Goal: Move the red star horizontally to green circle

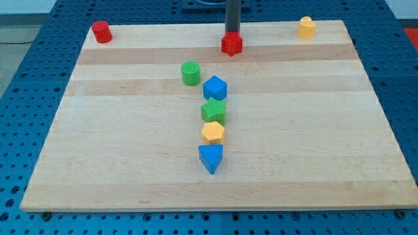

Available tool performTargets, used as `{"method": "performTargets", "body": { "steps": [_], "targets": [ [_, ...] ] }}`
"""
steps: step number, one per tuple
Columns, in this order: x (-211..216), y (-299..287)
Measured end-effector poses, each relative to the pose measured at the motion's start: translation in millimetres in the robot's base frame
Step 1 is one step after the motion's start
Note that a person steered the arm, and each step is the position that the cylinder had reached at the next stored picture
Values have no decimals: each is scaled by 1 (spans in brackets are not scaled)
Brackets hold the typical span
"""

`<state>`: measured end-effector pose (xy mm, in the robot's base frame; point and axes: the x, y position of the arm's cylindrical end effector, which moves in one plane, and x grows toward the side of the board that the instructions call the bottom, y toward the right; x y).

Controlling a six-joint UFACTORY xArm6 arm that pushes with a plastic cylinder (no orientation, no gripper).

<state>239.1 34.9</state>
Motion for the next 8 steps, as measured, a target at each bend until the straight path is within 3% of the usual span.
{"method": "performTargets", "body": {
  "steps": [3, 5, 8],
  "targets": [
    [30, -24],
    [65, 18],
    [75, 17]
  ]
}}
